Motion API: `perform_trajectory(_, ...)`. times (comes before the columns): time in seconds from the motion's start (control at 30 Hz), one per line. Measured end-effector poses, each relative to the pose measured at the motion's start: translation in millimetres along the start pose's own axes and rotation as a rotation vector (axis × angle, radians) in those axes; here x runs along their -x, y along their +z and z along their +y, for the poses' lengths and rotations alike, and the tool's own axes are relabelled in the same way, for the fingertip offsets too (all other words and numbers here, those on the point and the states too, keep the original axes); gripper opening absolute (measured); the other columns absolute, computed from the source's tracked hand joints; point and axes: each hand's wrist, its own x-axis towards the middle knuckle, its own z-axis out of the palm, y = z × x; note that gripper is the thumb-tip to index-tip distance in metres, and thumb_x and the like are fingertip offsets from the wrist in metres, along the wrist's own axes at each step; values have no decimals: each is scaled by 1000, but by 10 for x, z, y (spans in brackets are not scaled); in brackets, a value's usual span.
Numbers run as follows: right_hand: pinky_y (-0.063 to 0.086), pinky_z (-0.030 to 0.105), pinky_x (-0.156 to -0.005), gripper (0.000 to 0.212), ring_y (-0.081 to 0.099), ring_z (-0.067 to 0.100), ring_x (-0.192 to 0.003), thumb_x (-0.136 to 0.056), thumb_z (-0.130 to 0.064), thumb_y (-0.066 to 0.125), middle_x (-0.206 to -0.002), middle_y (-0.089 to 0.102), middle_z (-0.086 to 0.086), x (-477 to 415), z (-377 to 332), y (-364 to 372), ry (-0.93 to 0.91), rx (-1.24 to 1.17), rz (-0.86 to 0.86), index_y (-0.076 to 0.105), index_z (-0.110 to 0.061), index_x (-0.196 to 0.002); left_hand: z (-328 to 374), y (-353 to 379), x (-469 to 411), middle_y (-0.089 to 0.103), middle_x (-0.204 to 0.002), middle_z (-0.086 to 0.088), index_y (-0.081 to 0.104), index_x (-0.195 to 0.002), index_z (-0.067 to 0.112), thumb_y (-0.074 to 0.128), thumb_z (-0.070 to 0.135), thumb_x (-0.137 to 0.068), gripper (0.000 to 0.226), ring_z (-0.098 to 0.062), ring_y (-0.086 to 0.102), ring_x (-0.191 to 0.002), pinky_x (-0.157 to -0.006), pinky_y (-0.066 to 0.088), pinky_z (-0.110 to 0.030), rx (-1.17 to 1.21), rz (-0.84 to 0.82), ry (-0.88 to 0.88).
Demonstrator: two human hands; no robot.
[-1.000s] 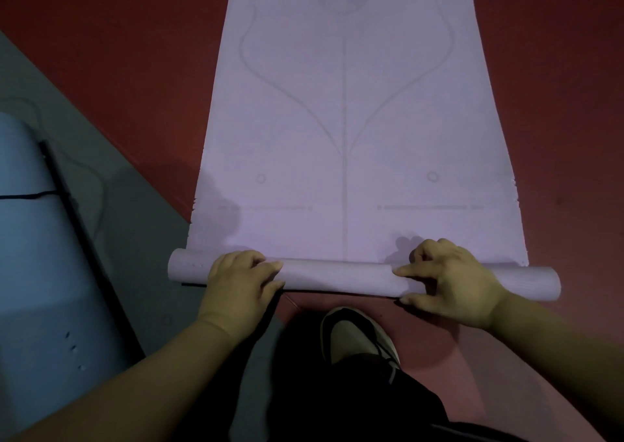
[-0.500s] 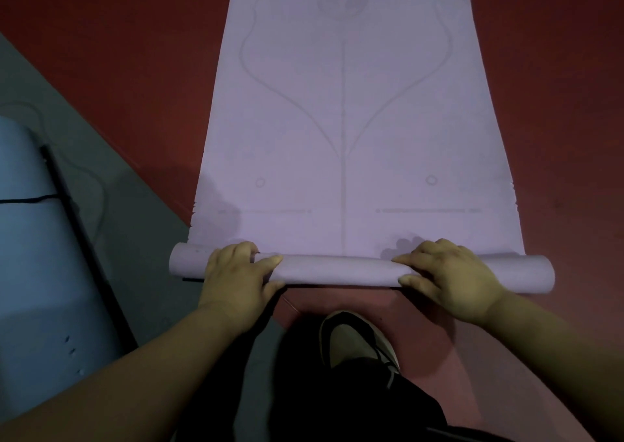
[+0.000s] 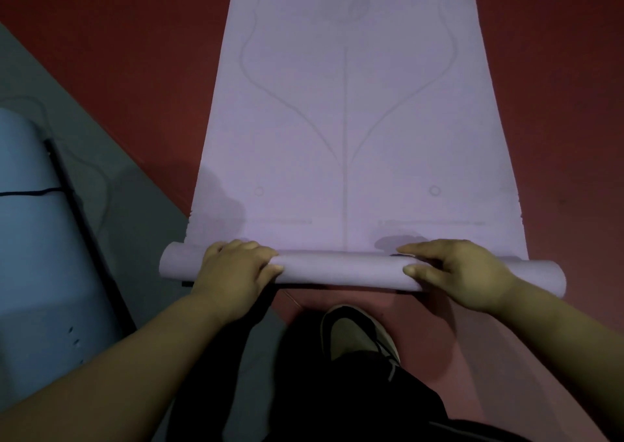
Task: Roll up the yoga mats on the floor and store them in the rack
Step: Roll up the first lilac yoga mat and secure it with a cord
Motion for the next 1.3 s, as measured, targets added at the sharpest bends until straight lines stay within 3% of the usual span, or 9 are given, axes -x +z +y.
perform_trajectory(0.1, 43, 11, -92, 24, 61, -10, -108, -92, -47, 69, -109, 65, -40, 132, -1, 164, 14, -79, -64, 68, -57, -114, -12, 64, 139, 69, -105, 14, 67, -110, 39, 12, 72, -85, 69, -19, 60, -102, -88, 41, -37, 27, -139, 1)
perform_trajectory(0.17, 46, 17, -92, 24, 60, -3, -107, -94, -50, 66, -108, 66, -31, 177, 5, 267, -2, -59, -43, 69, -53, -118, -2, 141, 188, 68, -108, 13, 64, -122, 46, 7, 74, -81, 75, -19, 58, -105, -89, 38, -35, 47, -170, -42)
perform_trajectory(0.3, 48, 25, -93, 23, 57, 2, -104, -93, -41, 71, -104, 59, -21, 119, -12, 292, -19, -69, 11, 74, -46, -115, 52, 145, 118, 62, -119, 12, 52, -139, 55, 30, 71, -92, 54, -19, 53, -119, -104, 33, -38, 91, -215, -120)
perform_trajectory(0.5, 52, 35, -90, 22, 58, 7, -99, -95, -41, 63, -103, 61, -20, 107, -63, 287, -64, -3, 9, 75, -45, -114, 181, 271, 123, 58, -109, 14, 67, -107, 48, 69, 44, -90, 18, -21, 52, -111, -112, 30, -53, 178, 26, -211)
perform_trajectory(0.6, 52, 42, -83, 35, 56, 17, -94, -92, -48, 49, -105, 59, -15, 166, -172, 314, -98, 145, 72, 75, -42, -115, 143, 318, 183, 62, -101, 12, 75, -104, 43, 55, 55, -91, 26, -24, 57, -101, -106, 37, -53, 200, 75, -176)
perform_trajectory(0.77, 50, 40, -79, 46, 50, 16, -91, -86, -65, 55, -103, 51, -15, 324, -223, 403, -87, 198, 105, 69, -41, -123, 17, 341, 260, 56, -98, 14, 76, -110, 43, 41, 73, -83, 53, -18, 53, -96, -101, 39, -44, 198, 70, -50)
perform_trajectory(0.93, 50, 41, -87, 54, 52, 14, -97, -85, -72, 48, -106, 54, -17, 171, -130, 354, -29, 157, 42, 70, -44, -125, -63, 344, 252, 55, -105, 9, 75, -116, 41, 50, 77, -76, 60, -20, 52, -98, -95, 41, -43, 91, 56, 38)
perform_trajectory(1.13, 46, 37, -96, 49, 51, 9, -103, -82, -71, 48, -105, 55, -21, -47, -134, 196, 1, 66, -74, 68, -51, -122, -4, 266, 147, 56, -102, 12, 71, -124, 42, 32, 76, -83, 66, -22, 52, -98, -88, 34, -36, 24, 6, -4)
perform_trajectory(1.3, 50, 43, -71, 36, 56, 27, -83, -96, -55, 56, -101, 62, -2, 173, -185, 436, -155, 246, 356, 77, -33, -116, 14, 137, -8, 48, -114, 16, 54, -139, 54, 14, 85, -75, 82, -17, 43, -116, -103, 30, -31, 54, -150, -84)
